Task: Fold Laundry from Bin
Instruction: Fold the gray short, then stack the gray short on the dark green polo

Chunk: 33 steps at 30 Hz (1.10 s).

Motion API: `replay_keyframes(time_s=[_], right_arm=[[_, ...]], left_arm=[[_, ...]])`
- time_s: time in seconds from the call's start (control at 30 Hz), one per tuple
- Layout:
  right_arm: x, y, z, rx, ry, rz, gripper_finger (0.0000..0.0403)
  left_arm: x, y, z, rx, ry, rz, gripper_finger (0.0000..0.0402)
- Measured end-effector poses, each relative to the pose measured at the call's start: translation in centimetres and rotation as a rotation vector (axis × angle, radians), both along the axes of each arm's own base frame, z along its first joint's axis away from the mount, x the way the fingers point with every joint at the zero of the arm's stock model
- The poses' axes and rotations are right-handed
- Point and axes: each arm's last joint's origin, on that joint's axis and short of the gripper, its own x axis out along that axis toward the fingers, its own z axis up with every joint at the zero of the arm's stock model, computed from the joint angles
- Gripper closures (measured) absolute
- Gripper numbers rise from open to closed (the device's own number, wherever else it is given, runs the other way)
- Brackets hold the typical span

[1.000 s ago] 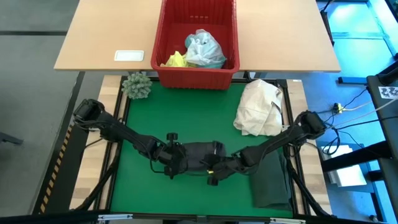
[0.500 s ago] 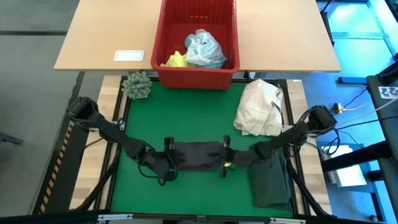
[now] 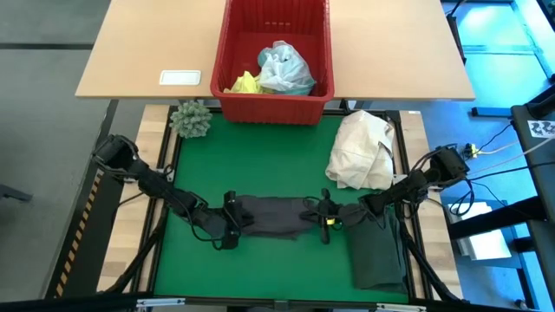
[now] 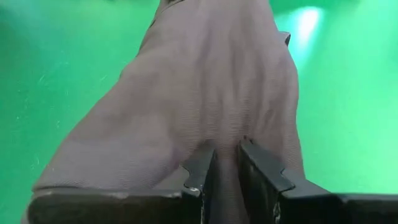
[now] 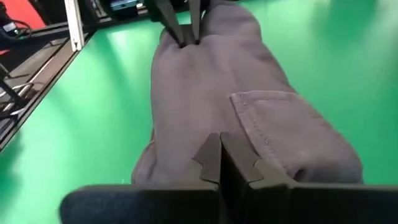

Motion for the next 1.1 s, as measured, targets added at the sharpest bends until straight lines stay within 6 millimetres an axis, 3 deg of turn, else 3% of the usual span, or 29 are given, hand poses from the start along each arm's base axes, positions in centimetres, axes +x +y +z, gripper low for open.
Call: replay_keyframes(time_s=[0.27, 0.43, 0.87, 1.1], right_arm=[[-0.1, 0.1, -0.3, 0.044, 0.041, 0.036, 0.0402], [-0.1, 0.8, 0.2, 0.134, 0.016, 0.237, 0.0402], [-0.5, 0.7, 3.6, 0.085, -0.141, 0.278, 0.0400], [0.0, -1.3, 5.0, -0.058, -0.165, 0.142, 0.0346]], left_arm=[[0.0, 0.0, 0.0, 0.001, 0.007, -0.016, 0.0335], [-0.3, -0.4, 0.5, 0.040, 0.001, -0.080, 0.0335], [-2.3, 0.3, 5.6, 0.058, -0.122, -0.149, 0.0334], [-1.3, -0.1, 8.7, 0.168, -0.217, -0.210, 0.0334]])
